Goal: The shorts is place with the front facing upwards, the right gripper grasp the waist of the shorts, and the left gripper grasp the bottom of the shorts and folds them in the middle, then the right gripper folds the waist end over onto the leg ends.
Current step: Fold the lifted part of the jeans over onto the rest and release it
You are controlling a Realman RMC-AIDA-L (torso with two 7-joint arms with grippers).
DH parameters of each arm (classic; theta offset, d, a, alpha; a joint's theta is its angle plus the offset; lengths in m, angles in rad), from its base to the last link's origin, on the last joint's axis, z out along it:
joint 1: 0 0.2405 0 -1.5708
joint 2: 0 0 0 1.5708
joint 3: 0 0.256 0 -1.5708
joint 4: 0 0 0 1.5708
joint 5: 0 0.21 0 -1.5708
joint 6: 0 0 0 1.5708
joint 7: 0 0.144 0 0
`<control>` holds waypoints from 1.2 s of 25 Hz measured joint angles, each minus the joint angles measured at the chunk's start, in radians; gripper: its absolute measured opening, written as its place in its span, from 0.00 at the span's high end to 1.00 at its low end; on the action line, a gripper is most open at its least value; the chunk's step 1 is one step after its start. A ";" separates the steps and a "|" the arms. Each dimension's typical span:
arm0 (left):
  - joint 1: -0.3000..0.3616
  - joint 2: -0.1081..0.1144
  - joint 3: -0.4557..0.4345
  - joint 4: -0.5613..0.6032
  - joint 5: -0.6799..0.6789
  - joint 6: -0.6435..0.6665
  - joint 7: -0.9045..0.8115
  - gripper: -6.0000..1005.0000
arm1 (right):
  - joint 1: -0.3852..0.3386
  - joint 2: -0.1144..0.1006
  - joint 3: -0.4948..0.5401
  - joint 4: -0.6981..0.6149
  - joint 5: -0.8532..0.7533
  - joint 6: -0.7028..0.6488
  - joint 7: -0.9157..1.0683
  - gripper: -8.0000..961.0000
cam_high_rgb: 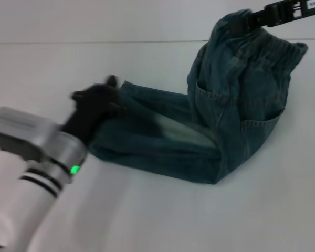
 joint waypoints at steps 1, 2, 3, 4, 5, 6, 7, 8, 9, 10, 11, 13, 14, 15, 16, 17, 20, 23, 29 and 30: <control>0.004 0.000 0.002 0.030 0.000 0.015 -0.048 0.99 | 0.012 0.003 -0.009 0.015 0.000 0.008 -0.007 0.92; 0.010 0.001 0.014 0.097 0.000 0.038 -0.161 0.99 | 0.023 0.005 -0.019 0.030 0.000 0.018 -0.014 0.92; 0.011 0.001 0.031 0.145 0.000 0.047 -0.244 0.99 | 0.037 0.007 -0.032 0.046 0.000 0.027 -0.020 0.92; 0.013 0.001 0.059 0.208 0.000 0.056 -0.336 0.99 | 0.052 0.008 -0.048 0.067 0.000 0.044 -0.029 0.92; 0.017 0.002 0.090 0.259 0.000 0.061 -0.402 0.99 | 0.070 0.010 -0.067 0.086 0.000 0.059 -0.037 0.91; 0.024 0.003 0.132 0.308 0.000 0.074 -0.473 0.99 | 0.085 0.013 -0.084 0.104 0.000 0.077 -0.045 0.91; 0.034 0.003 0.176 0.355 0.000 0.089 -0.539 0.99 | 0.097 0.016 -0.098 0.117 0.000 0.090 -0.052 0.91; 0.045 0.004 0.215 0.394 0.000 0.111 -0.591 0.99 | 0.115 0.023 -0.118 0.133 0.000 0.111 -0.061 0.91; 0.063 0.005 0.270 0.449 0.000 0.142 -0.650 0.99 | 0.130 0.028 -0.135 0.145 0.000 0.131 -0.069 0.91; 0.079 0.006 0.307 0.488 0.000 0.169 -0.695 0.99 | 0.143 0.033 -0.151 0.156 0.000 0.149 -0.075 0.91; 0.099 0.007 0.344 0.534 0.000 0.198 -0.737 0.99 | 0.159 0.040 -0.172 0.164 -0.001 0.168 -0.082 0.91; 0.146 0.010 0.385 0.614 0.000 0.273 -0.813 0.99 | 0.185 0.055 -0.221 0.179 -0.002 0.214 -0.097 0.91; 0.160 0.011 0.386 0.629 0.000 0.290 -0.826 0.99 | 0.197 0.062 -0.243 0.188 -0.004 0.237 -0.107 0.91; 0.179 0.011 0.384 0.650 -0.001 0.314 -0.845 0.99 | 0.213 0.073 -0.270 0.203 -0.008 0.265 -0.125 0.91; 0.191 0.011 0.378 0.663 -0.004 0.327 -0.854 0.99 | 0.226 0.082 -0.288 0.216 -0.010 0.280 -0.140 0.91; 0.202 0.011 0.371 0.673 -0.006 0.338 -0.860 0.99 | 0.240 0.090 -0.300 0.236 -0.012 0.294 -0.160 0.91; 0.234 0.011 0.347 0.690 -0.009 0.371 -0.870 0.99 | 0.283 0.121 -0.326 0.300 -0.022 0.329 -0.217 0.91; 0.247 0.011 0.342 0.694 -0.003 0.389 -0.871 0.99 | 0.313 0.151 -0.340 0.344 -0.046 0.378 -0.251 0.90; 0.256 0.009 0.352 0.693 -0.001 0.386 -0.864 0.99 | 0.338 0.189 -0.374 0.380 -0.061 0.434 -0.276 0.80; 0.256 0.009 0.354 0.691 -0.001 0.384 -0.863 0.99 | 0.340 0.190 -0.376 0.383 -0.061 0.437 -0.277 0.75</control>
